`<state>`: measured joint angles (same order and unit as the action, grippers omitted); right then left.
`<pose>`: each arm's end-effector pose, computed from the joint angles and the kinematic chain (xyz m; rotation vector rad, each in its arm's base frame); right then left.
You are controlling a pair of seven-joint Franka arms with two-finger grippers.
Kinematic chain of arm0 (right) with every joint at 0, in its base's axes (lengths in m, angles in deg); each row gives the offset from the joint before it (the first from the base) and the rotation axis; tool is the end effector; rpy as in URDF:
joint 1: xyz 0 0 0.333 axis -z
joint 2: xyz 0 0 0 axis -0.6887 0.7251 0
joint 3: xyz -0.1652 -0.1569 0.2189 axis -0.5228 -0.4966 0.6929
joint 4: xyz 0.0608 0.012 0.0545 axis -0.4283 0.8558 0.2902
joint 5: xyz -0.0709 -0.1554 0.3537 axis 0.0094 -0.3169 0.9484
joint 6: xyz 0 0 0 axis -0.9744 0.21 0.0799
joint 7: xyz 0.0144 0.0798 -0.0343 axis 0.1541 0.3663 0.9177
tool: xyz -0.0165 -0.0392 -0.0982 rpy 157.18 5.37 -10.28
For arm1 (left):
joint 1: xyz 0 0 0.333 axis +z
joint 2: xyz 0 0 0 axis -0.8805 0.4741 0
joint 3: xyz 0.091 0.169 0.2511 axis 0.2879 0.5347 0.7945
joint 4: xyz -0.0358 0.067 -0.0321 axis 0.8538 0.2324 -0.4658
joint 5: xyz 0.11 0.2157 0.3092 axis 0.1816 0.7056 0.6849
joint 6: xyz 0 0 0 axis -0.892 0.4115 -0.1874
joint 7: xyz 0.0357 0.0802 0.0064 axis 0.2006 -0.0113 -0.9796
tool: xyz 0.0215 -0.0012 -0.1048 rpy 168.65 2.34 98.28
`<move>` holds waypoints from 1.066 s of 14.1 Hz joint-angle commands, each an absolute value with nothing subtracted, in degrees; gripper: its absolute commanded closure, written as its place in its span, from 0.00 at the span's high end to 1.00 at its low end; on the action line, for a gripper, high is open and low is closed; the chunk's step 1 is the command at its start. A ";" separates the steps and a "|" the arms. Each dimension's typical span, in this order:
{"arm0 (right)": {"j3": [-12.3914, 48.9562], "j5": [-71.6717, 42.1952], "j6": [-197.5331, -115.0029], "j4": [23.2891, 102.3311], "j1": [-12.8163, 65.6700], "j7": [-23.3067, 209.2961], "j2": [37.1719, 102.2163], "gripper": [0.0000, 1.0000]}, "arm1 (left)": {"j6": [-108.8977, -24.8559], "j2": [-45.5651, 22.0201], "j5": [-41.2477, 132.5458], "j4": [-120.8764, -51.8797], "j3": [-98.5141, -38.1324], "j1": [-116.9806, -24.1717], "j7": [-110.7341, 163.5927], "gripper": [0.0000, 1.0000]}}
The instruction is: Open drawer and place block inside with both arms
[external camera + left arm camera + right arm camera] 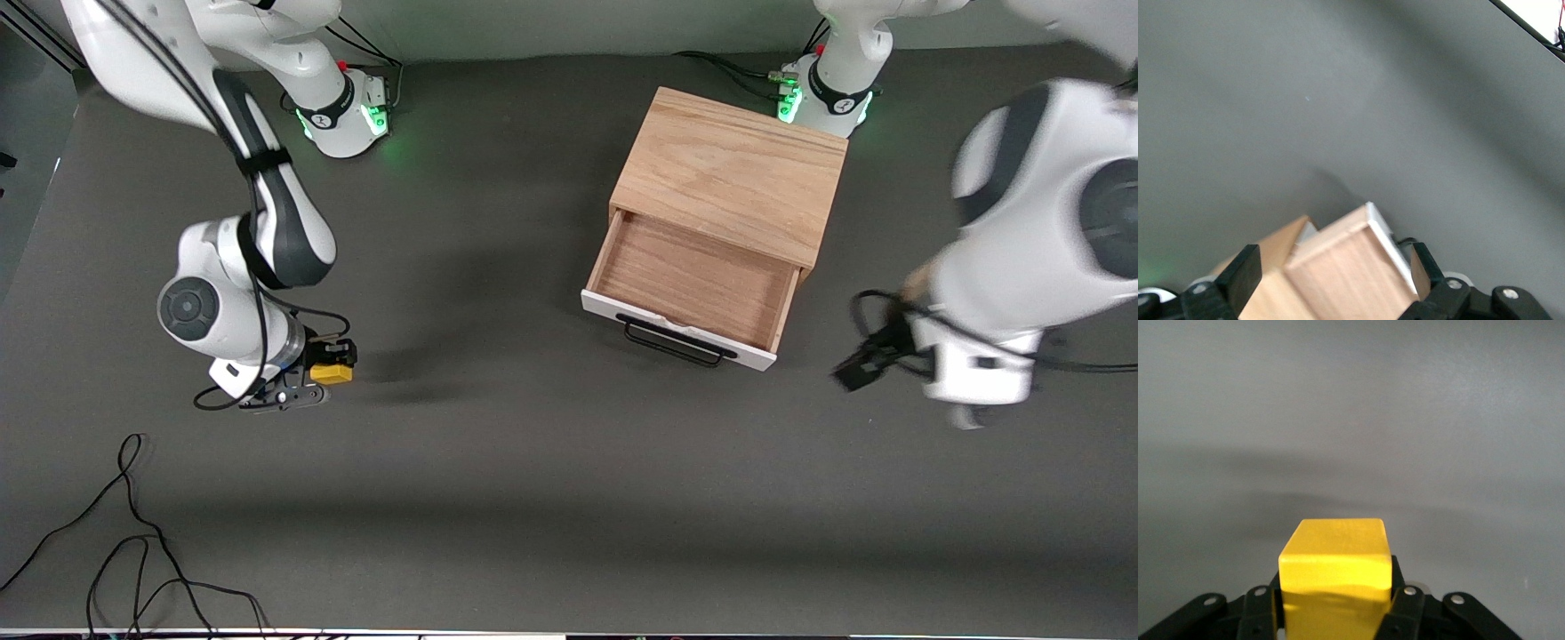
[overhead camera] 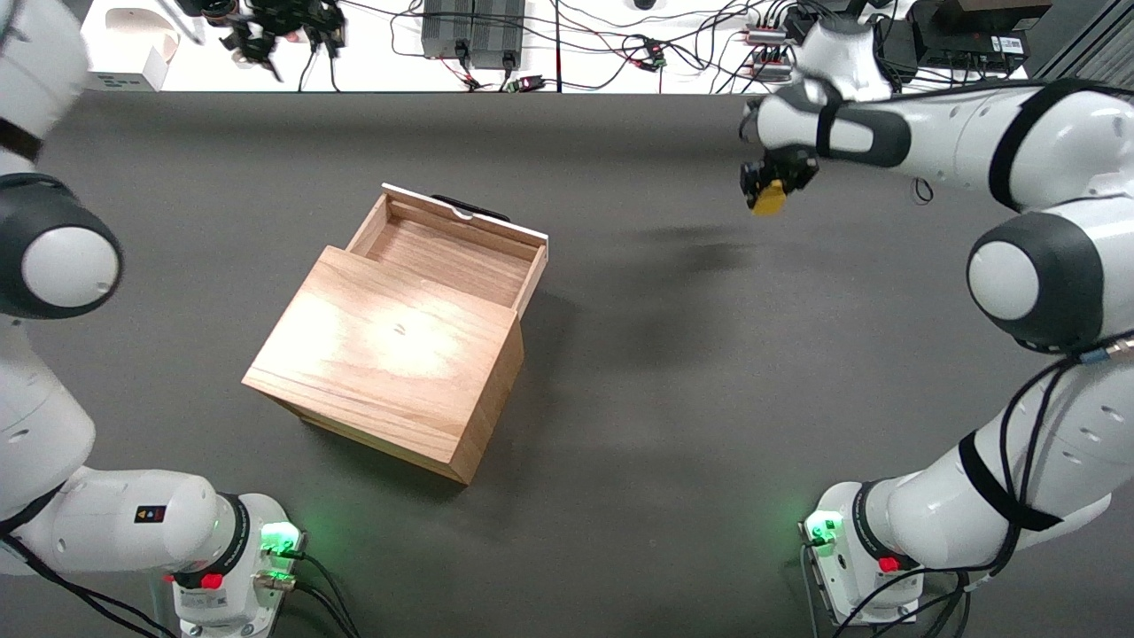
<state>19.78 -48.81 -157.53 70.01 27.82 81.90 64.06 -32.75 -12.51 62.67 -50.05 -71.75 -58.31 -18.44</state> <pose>0.6004 0.1302 0.3458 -3.1310 -0.1192 0.2001 0.6486 -0.1336 0.5792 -2.9695 -0.9462 0.1000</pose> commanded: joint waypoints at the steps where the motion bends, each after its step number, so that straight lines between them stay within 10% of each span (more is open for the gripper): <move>1: 19.42 -43.61 -140.37 52.36 22.80 71.39 65.56 0.01 | -32.60 -20.76 58.35 -58.46 -71.80 -51.36 -4.78 1.00; 9: 22.66 -36.20 -126.08 27.44 17.07 50.10 68.38 0.01 | -31.27 -29.56 57.63 -68.38 -69.79 -43.41 23.02 1.00; 15: 32.96 -43.30 -133.35 18.98 9.71 31.02 78.38 0.01 | -40.33 -39.06 55.61 -82.02 -50.62 -62.22 26.19 1.00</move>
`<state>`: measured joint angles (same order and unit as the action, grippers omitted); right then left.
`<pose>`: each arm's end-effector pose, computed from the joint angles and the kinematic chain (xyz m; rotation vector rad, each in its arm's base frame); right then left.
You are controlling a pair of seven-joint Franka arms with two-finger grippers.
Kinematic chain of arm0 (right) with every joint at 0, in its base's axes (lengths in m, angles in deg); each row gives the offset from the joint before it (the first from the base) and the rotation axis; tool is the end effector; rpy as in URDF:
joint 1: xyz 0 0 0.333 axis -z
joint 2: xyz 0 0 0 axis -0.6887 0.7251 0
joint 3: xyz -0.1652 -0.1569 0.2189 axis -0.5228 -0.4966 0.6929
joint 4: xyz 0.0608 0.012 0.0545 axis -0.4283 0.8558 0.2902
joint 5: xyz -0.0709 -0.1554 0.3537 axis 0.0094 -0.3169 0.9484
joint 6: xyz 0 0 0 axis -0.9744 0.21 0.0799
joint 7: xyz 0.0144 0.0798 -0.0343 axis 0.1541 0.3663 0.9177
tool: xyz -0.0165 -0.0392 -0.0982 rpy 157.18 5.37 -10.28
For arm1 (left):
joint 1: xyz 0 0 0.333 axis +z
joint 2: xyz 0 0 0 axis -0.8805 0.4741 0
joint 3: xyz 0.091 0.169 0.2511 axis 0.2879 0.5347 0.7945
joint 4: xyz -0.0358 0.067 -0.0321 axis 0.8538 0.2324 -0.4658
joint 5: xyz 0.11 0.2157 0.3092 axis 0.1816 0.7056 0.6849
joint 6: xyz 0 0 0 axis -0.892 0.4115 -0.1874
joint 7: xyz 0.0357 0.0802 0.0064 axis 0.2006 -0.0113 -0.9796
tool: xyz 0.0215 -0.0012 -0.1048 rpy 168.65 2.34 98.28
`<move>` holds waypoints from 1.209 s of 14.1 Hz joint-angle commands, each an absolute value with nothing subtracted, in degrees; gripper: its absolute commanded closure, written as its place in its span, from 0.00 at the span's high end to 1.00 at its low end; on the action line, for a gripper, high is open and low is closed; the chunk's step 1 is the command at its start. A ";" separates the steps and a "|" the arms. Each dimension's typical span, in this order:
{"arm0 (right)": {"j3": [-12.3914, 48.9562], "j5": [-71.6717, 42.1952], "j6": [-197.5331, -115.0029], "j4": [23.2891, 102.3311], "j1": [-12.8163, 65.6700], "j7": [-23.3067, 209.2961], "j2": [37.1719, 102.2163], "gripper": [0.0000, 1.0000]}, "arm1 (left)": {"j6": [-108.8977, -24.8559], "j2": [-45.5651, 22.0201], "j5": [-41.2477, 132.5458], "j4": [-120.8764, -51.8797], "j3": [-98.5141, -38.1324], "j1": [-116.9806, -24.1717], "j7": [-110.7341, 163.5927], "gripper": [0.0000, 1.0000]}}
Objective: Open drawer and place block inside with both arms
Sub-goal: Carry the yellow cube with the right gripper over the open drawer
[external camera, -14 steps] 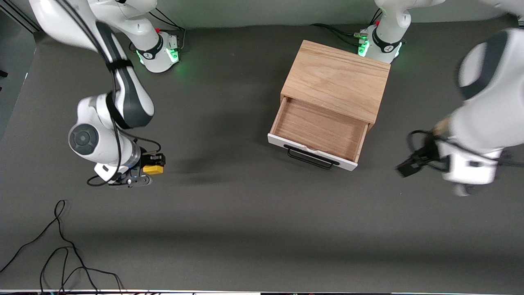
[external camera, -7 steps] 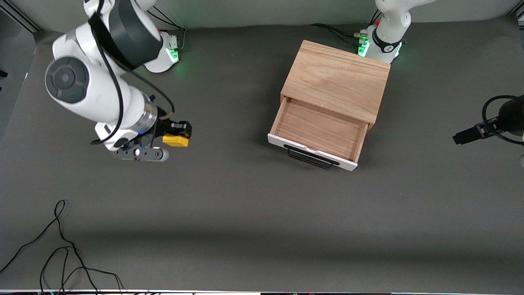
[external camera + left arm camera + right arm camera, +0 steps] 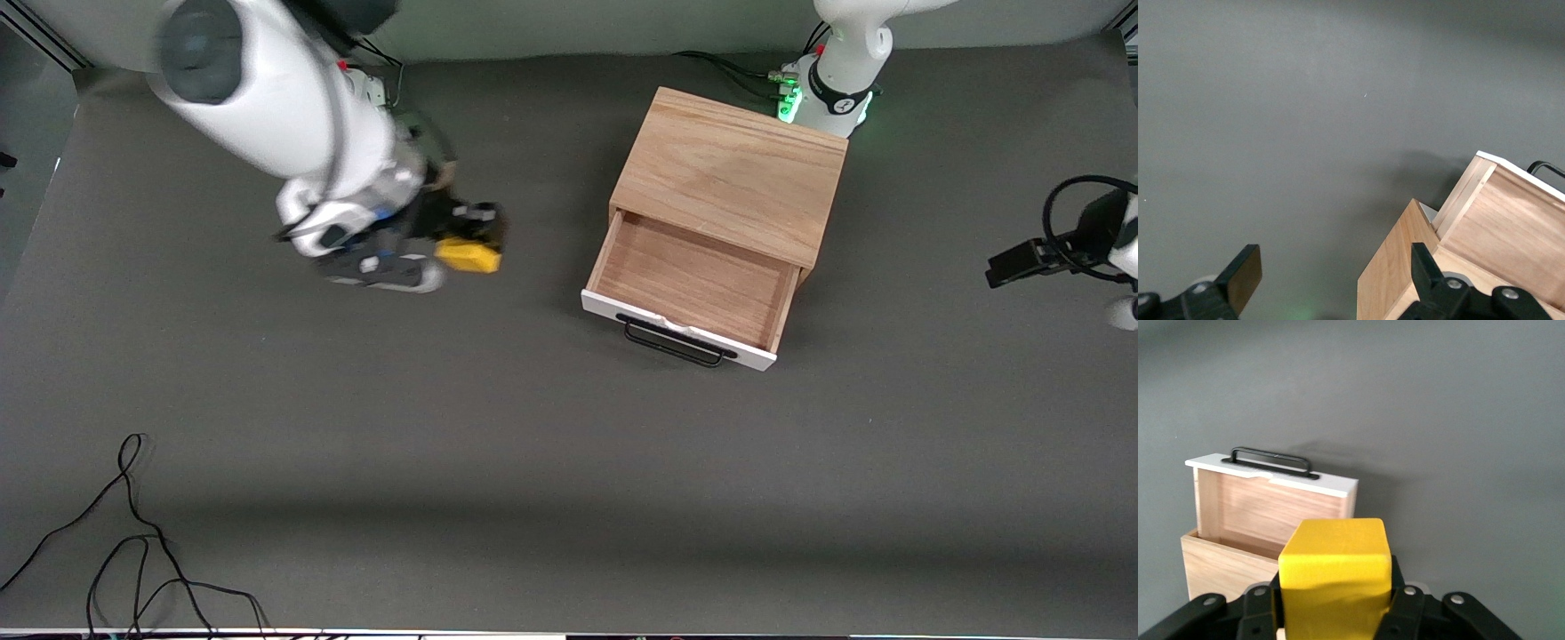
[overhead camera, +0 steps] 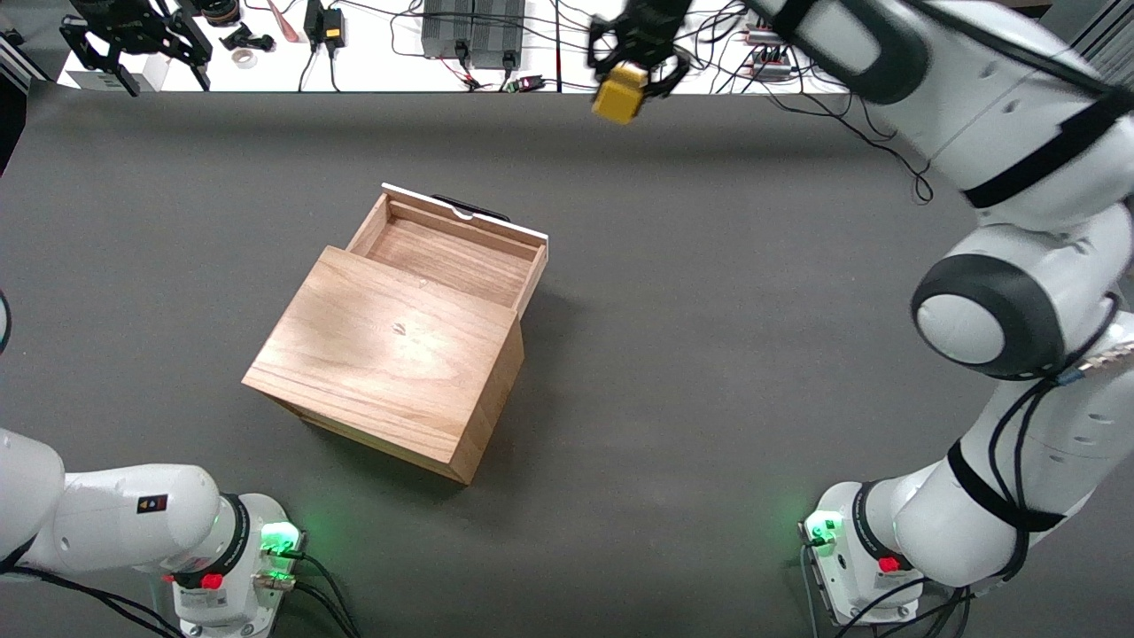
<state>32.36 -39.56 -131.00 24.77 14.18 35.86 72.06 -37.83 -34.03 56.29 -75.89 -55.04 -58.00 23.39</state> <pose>0.5420 0.4171 0.5908 -2.8673 0.3709 0.2158 0.5671 -0.0079 0.5965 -3.1002 -0.2230 0.1194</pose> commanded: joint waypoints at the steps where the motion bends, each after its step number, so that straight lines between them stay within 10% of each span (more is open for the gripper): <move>1: 32.87 -44.19 -135.29 19.07 7.51 28.75 79.70 0.01 | -40.33 -38.98 55.61 -82.03 -50.53 -62.23 26.81 1.00; 17: 32.61 -47.72 -151.74 19.86 -4.28 17.74 97.46 0.03 | -40.59 -34.32 54.73 -78.07 -50.96 -63.02 32.70 1.00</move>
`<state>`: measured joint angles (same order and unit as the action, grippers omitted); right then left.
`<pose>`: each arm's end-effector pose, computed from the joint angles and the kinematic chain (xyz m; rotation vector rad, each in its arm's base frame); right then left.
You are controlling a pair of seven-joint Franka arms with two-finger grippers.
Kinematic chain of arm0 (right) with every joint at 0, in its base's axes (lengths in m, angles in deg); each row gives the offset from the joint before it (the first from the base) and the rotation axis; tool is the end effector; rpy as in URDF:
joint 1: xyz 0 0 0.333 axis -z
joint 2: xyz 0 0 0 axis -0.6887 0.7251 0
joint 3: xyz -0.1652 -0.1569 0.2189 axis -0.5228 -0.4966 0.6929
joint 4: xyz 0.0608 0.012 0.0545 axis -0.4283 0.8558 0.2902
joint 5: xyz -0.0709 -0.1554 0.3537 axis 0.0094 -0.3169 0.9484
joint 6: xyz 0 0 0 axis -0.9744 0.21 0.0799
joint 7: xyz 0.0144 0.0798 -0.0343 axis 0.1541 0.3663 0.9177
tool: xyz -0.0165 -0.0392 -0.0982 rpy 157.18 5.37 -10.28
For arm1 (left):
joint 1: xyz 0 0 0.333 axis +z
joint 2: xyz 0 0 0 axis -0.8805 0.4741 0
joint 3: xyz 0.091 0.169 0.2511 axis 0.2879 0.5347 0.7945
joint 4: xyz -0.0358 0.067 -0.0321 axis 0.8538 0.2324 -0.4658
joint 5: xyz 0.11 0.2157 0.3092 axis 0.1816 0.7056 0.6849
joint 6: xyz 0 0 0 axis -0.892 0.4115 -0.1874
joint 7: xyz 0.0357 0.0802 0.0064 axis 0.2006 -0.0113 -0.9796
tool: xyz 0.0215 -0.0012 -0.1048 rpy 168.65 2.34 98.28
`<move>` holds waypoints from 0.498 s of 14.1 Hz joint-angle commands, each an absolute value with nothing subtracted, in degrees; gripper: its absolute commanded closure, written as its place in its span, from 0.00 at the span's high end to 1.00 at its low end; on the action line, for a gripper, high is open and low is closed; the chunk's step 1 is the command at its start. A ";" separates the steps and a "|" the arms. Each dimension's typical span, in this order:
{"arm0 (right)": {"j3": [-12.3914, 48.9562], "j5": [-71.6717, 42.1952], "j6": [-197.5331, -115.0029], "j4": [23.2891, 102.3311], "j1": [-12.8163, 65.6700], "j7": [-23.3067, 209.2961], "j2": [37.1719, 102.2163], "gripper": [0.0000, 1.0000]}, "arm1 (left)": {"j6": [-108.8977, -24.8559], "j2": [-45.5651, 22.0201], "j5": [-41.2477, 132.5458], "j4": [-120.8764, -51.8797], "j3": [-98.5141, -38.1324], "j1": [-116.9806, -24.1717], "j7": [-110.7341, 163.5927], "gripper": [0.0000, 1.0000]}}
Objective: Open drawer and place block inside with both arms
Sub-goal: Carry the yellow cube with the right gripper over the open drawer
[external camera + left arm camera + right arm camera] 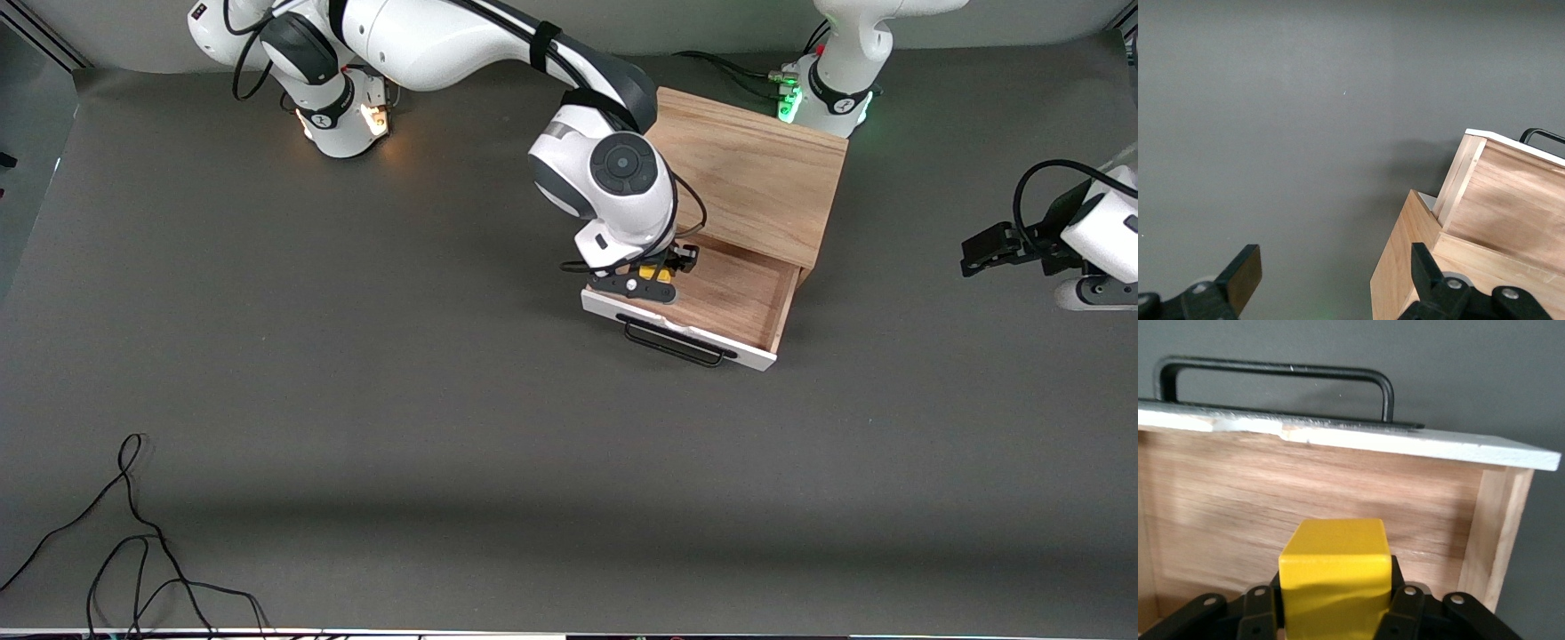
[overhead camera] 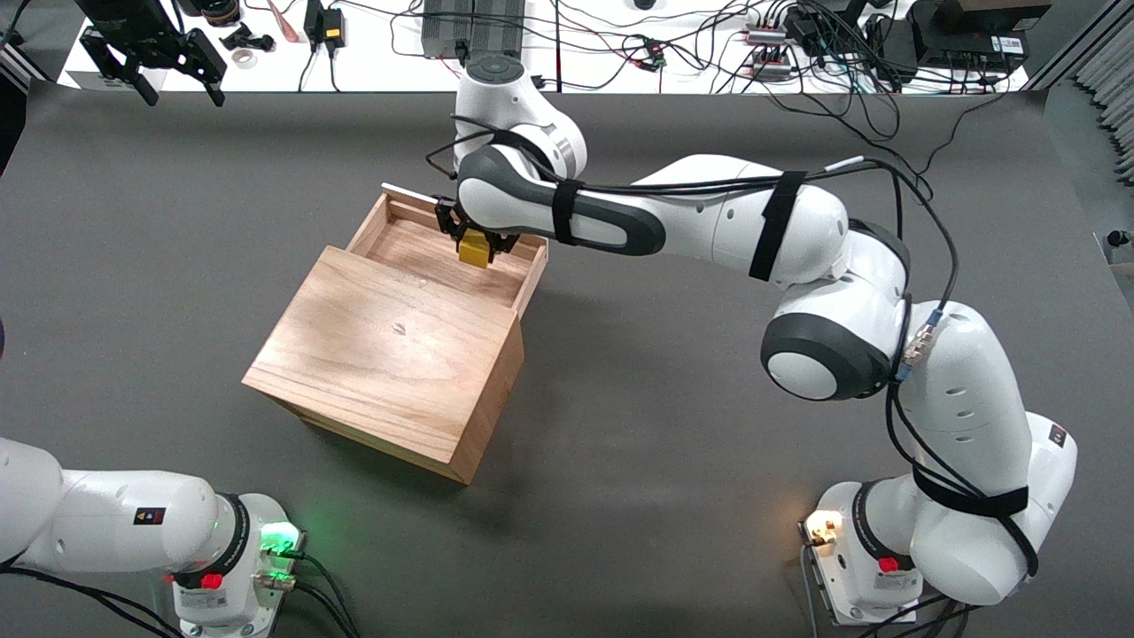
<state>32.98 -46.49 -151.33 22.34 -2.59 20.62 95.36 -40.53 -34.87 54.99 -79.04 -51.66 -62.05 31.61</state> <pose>0.4727 0.6174 0.3436 -2.9478 0.4416 0.2263 0.5655 -0.0181 0.5827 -3.1326 0.0184 0.1137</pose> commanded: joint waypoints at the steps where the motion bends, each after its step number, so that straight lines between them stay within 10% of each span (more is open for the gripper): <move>1: 32.61 -47.80 -152.35 19.86 -4.37 16.96 97.73 0.03 | -40.51 -34.32 54.73 -78.07 -50.96 -62.93 32.79 1.00; 7: 32.61 -49.39 -154.82 19.95 -5.78 15.72 99.93 0.11 | -39.72 -34.41 54.82 -78.07 -50.96 -63.02 32.79 1.00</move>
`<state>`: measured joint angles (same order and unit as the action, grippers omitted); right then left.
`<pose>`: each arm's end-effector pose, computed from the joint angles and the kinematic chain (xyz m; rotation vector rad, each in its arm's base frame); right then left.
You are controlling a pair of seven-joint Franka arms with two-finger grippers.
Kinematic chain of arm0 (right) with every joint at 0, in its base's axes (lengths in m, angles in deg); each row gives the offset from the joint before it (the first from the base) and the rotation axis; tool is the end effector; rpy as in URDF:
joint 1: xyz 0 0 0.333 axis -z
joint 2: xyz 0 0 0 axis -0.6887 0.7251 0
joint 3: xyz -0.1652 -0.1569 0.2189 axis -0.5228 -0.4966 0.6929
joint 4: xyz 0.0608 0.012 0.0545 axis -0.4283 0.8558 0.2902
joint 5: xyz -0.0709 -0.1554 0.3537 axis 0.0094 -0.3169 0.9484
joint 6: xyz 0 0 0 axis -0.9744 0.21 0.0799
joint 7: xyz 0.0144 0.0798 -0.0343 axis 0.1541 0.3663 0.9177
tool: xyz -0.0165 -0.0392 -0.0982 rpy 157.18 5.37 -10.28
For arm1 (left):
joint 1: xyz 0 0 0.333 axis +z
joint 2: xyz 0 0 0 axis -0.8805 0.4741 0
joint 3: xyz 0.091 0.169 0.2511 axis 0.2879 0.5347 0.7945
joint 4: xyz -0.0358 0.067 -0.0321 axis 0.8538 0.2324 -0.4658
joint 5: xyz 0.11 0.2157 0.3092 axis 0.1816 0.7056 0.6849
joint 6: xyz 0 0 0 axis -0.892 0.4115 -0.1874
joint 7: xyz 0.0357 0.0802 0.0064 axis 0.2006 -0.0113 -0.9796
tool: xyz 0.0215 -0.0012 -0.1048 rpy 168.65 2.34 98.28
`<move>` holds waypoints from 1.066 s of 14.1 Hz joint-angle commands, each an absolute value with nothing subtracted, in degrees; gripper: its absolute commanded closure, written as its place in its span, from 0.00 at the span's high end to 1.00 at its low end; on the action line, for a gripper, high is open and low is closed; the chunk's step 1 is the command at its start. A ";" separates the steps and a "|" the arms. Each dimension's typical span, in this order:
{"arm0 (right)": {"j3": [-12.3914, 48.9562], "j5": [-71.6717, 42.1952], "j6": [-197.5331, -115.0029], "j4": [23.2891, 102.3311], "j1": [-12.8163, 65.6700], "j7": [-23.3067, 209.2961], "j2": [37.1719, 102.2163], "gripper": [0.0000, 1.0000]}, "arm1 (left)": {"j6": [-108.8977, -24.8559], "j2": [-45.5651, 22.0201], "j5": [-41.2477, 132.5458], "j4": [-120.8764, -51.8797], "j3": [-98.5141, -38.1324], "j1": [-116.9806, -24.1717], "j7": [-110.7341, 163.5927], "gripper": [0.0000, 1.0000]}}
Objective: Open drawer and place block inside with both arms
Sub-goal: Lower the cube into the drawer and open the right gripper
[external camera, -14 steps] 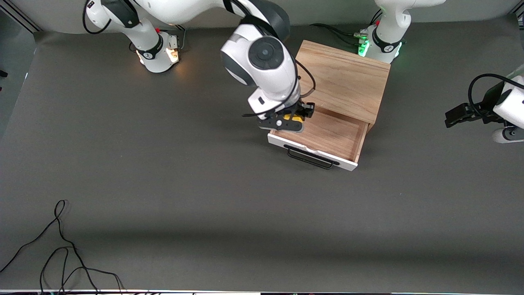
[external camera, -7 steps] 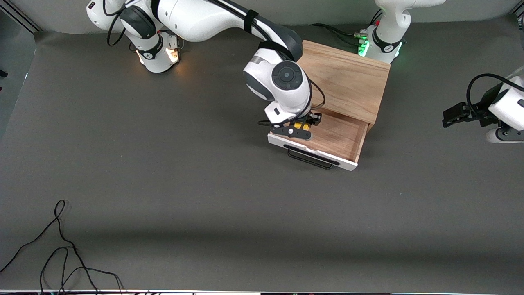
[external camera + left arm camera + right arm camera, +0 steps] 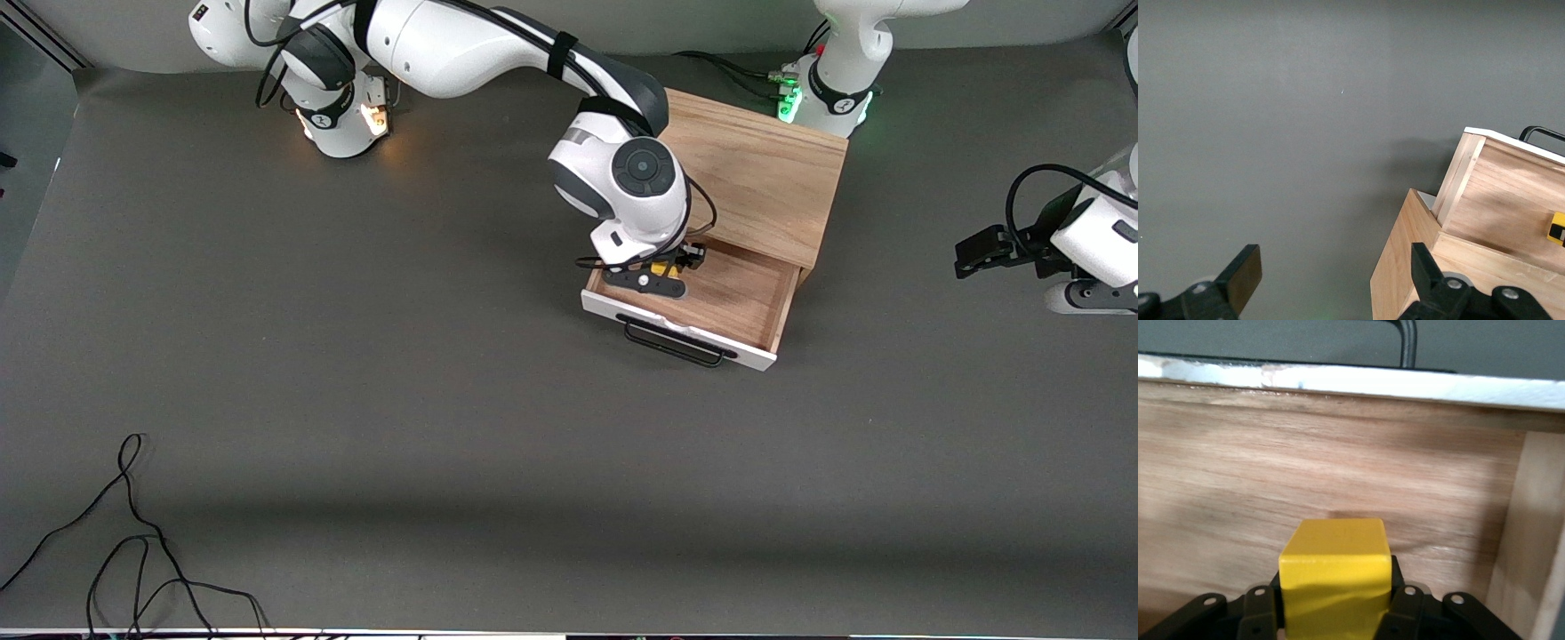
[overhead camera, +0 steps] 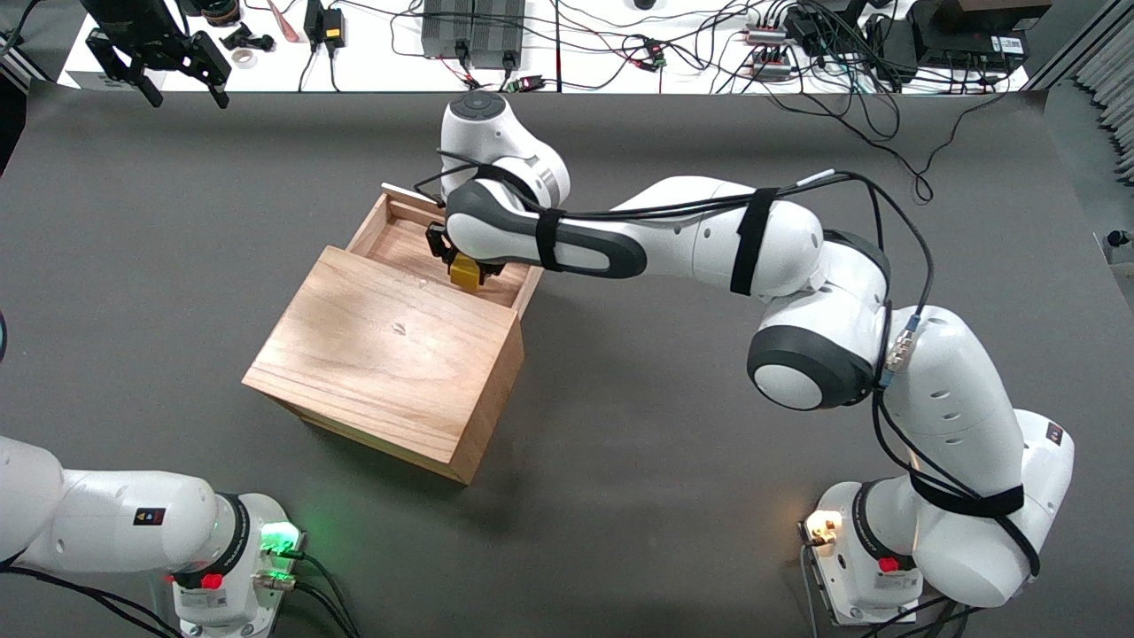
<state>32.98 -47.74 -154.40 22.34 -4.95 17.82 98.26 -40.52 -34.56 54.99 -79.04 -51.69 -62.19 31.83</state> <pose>0.4519 0.6390 0.3090 -2.9579 0.4591 0.2122 0.5667 -0.0198 0.5796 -3.1322 0.0290 0.1225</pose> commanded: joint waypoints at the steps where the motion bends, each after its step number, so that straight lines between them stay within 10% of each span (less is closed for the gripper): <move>1: 32.52 -49.56 -154.82 19.95 -5.96 15.72 100.11 0.12 | -39.54 -34.41 54.82 -78.07 -50.96 -63.02 32.79 1.00; 2: 32.52 -49.65 -154.82 19.95 -6.39 15.63 100.11 0.19 | -39.45 -34.41 54.82 -78.07 -50.96 -63.11 32.79 1.00; 4: 32.52 -50.78 -154.82 19.95 -6.75 14.49 100.11 0.93 | -39.28 -34.49 54.90 -78.07 -50.96 -63.11 32.79 1.00; 5: 32.61 -53.49 -154.82 19.95 -6.84 14.31 100.02 1.00 | -39.19 -34.49 54.90 -78.07 -50.96 -63.02 32.97 1.00; 15: 32.43 -54.05 -148.32 19.51 -4.47 14.31 93.26 1.00 | -38.57 -34.32 54.82 -77.81 -50.96 -62.58 32.97 1.00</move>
